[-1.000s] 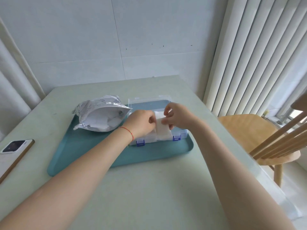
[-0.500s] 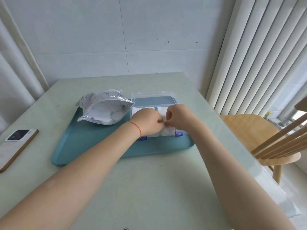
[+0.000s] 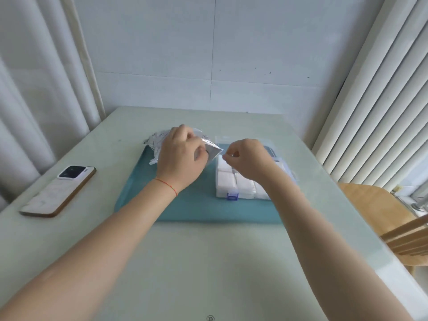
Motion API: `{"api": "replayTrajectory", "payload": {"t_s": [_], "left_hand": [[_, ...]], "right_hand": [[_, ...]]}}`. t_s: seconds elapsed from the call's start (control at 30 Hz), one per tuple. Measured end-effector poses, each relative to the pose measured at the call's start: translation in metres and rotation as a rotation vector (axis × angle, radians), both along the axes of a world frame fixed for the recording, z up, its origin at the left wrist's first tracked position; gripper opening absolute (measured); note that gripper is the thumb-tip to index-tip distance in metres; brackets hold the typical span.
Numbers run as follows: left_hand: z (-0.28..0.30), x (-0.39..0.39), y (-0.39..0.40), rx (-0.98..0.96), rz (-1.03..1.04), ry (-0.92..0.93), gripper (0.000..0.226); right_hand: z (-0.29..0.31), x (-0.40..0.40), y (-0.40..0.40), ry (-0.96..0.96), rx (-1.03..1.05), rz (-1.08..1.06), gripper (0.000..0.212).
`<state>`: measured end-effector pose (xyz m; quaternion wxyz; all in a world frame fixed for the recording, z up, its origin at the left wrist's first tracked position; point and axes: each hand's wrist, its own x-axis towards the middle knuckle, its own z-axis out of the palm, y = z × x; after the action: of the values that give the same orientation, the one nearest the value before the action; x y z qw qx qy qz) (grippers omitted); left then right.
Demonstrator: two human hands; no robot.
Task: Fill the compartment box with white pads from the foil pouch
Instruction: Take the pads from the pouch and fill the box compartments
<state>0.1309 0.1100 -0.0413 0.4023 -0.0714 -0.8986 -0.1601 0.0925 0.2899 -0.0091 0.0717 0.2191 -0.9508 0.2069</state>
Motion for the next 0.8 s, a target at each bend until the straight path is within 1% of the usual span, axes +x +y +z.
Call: {"api": "replayTrajectory", "payload": {"t_s": [0.1,0.17,0.23,0.3,0.37,0.43,0.57,0.67,0.8], "left_hand": [[-0.008,0.013,-0.042,-0.003,0.139,-0.009,0.019],[-0.017,0.019,-0.061,0.046,0.162,-0.108,0.022],[-0.024,0.022,-0.074,0.147,0.156,-0.25,0.022],[-0.026,0.023,-0.078,0.237,0.085,-0.353,0.034],[-0.027,0.025,-0.08,0.284,0.038,-0.371,0.045],[-0.027,0.026,-0.081,0.323,0.022,-0.37,0.048],[-0.024,0.027,-0.078,0.355,-0.025,-0.379,0.049],[-0.024,0.025,-0.078,0.373,-0.068,-0.374,0.048],[-0.023,0.024,-0.075,0.432,-0.119,-0.373,0.045]], "right_hand": [[-0.015,0.003,-0.041,0.019,-0.052,-0.012,0.019],[-0.023,0.004,-0.066,0.052,-0.049,-0.043,0.021],[-0.027,0.005,-0.089,0.054,-0.007,-0.018,0.024],[-0.033,0.002,-0.105,0.03,0.067,0.034,0.03],[-0.04,-0.002,-0.118,0.014,0.171,0.064,0.038],[-0.046,-0.006,-0.129,0.005,0.228,0.045,0.039],[-0.045,-0.018,-0.134,-0.095,0.222,0.006,0.047],[-0.038,-0.026,-0.133,-0.121,0.213,-0.034,0.045],[-0.037,-0.03,-0.142,-0.113,0.367,-0.016,0.046]]}}
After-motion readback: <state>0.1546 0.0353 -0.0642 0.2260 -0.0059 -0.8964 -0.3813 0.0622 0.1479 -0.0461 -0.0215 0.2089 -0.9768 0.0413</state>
